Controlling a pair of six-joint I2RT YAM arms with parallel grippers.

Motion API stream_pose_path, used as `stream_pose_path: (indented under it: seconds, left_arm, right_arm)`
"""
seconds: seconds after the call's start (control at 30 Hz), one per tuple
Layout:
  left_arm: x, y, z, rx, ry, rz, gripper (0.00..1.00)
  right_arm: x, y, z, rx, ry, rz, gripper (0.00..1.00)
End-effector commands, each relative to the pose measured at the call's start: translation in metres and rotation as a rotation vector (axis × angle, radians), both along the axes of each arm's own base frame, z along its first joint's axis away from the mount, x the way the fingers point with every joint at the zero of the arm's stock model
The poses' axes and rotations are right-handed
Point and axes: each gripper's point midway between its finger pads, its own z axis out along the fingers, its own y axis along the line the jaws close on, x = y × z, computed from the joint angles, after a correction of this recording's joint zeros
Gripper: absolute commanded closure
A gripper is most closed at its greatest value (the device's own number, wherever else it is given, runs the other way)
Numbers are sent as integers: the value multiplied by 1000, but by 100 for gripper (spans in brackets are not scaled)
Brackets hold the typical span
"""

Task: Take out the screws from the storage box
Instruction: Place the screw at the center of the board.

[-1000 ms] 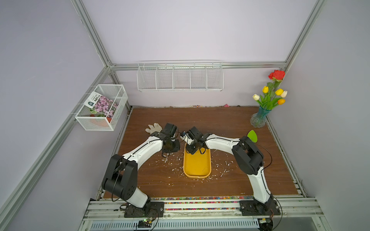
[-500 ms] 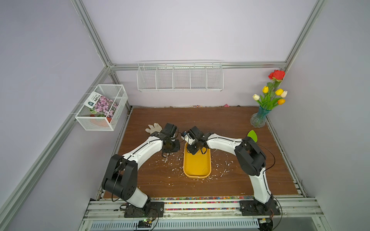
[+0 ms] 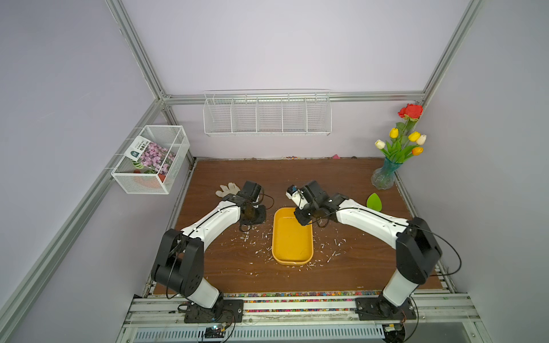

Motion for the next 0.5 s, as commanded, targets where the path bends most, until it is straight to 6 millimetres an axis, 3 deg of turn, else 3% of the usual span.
stream_pose_path:
  seconds: [0.0, 0.1, 0.23, 0.37, 0.47]
  left_arm:
    - [10, -1, 6, 2, -21, -11, 78]
    - [14, 1, 8, -6, -27, -2, 78]
    - [23, 4, 15, -10, -46, 8, 78]
    - [32, 7, 24, -8, -73, 17, 78]
    - [34, 6, 23, -7, -70, 16, 78]
  right_arm:
    - [-14, -39, -7, -22, 46, -105, 94]
    - [-20, -64, -17, -43, 55, -180, 94]
    - [-24, -82, -35, -26, 104, -261, 93]
    - [-21, -92, -53, -17, 131, -307, 94]
    - [-20, -91, -55, -20, 132, -299, 92]
